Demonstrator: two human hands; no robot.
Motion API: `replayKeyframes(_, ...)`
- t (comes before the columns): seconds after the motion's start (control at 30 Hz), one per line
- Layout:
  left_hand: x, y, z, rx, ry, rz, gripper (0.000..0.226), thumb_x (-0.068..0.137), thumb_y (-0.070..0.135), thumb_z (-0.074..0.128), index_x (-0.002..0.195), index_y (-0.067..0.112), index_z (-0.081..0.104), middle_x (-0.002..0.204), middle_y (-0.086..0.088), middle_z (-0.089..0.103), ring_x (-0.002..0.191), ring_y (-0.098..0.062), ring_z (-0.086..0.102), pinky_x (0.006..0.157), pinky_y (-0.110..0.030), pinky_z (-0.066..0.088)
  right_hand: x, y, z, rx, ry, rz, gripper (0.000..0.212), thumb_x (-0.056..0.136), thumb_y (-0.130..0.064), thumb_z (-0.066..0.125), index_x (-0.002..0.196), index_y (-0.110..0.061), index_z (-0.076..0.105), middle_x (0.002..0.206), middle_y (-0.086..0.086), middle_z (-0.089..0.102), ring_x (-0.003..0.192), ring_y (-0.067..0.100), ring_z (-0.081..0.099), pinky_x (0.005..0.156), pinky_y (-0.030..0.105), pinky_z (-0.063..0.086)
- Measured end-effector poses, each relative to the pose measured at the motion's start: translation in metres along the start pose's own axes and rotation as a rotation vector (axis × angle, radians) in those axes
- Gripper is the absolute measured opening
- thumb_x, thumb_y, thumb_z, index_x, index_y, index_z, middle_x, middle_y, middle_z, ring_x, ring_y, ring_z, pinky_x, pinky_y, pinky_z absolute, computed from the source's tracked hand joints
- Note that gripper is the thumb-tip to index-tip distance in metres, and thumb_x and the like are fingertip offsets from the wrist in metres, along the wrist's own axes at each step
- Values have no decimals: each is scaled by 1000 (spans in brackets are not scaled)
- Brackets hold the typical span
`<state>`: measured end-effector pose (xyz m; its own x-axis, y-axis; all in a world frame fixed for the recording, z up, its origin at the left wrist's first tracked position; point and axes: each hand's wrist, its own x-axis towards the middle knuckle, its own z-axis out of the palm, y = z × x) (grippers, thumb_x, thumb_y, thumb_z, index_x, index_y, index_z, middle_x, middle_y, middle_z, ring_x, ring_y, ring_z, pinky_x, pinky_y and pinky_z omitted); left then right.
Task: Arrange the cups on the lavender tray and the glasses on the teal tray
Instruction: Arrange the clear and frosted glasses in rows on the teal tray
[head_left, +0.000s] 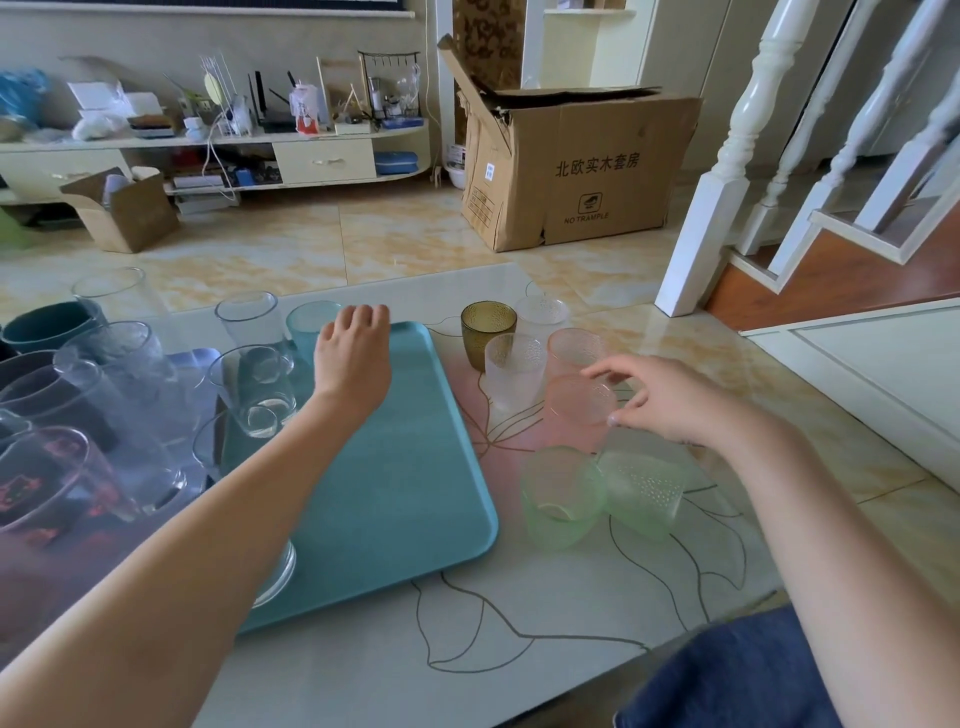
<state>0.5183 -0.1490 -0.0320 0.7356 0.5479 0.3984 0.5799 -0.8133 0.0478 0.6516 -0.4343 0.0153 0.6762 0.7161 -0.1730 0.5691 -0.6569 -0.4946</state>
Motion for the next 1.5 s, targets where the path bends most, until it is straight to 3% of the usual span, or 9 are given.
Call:
replayKeyframes(0.23, -21, 57, -28, -157, 141, 174, 40, 77, -4, 42, 114, 8, 54, 116, -10, 58, 111, -31, 48, 89, -38, 37, -30, 13, -5, -188, -234, 260, 81, 73, -54, 70, 139, -36, 26, 133, 1, 47, 101, 24, 60, 72, 33, 53)
replayKeyframes(0.4, -30, 91, -44, -205, 134, 642, 40, 76, -1, 31, 100, 6, 61, 100, -10, 65, 93, -29, 61, 75, -36, 49, -40, 2, 8, -290, -427, 280, 82, 71, -57, 70, 137, -37, 26, 133, 1, 43, 103, 22, 54, 65, 27, 58)
replayKeyframes(0.6, -47, 117, -67, -336, 67, 721, 42, 76, -8, 38, 107, 6, 62, 109, -9, 65, 100, -29, 60, 77, -37, 49, -35, -3, 1, -165, -278, 297, 58, 70, -43, 72, 122, -35, 46, 110, -2, 50, 91, 19, 56, 65, 32, 53)
replayKeyframes(0.83, -74, 130, -79, -316, 117, 891, 71, 71, 28, 59, 138, 9, 41, 141, -8, 47, 126, -26, 45, 101, -32, 34, -46, -24, -25, 337, 38, 213, 36, 86, -47, 54, 113, -25, 46, 106, -3, 55, 96, 20, 60, 78, 43, 58)
replayKeyframes(1.0, -76, 124, -75, -394, 89, 722, 93, 70, 47, 69, 145, 20, 21, 149, -7, 33, 128, -27, 43, 99, -41, 45, -40, -61, -12, 552, -45, 182, 27, 96, -33, 39, 103, -16, 59, 85, 10, 67, 61, 24, 66, 58, 36, 58)
replayKeyframes(1.13, -78, 96, -75, -492, 62, 604, 96, 67, 34, 77, 145, 24, 22, 153, -11, 21, 123, -28, 48, 89, -36, 48, -26, -75, 2, 725, -92, 177, 46, 95, -58, 30, 103, -22, 58, 75, 13, 67, 58, 26, 66, 64, 40, 60)
replayKeyframes(1.23, -74, 61, -75, -609, 76, 354, 97, 69, 30, 77, 147, 22, 20, 150, -10, 30, 127, -28, 43, 101, -42, 43, -15, -84, 8, 855, -76, 104, 53, 97, -54, 27, 103, -14, 61, 75, 13, 68, 60, 23, 65, 67, 35, 57)
replayKeyframes(1.37, -52, 13, -72, -601, 20, -64, 85, 71, 28, 76, 141, 22, 28, 135, -15, 46, 119, -31, 46, 99, -43, 40, -1, -81, 13, 407, 199, -9, 29, 96, -35, 43, 98, -15, 64, 98, 9, 70, 83, 25, 66, 79, 35, 49)
replayKeyframes(1.5, -30, -21, -59, -437, -106, -227, 71, 72, 38, 75, 129, 11, 42, 130, -15, 45, 113, -35, 50, 93, -39, 41, 7, -71, 15, 172, 289, -2, 26, 90, -20, 50, 114, -23, 60, 105, 3, 59, 100, 25, 57, 89, 36, 48)
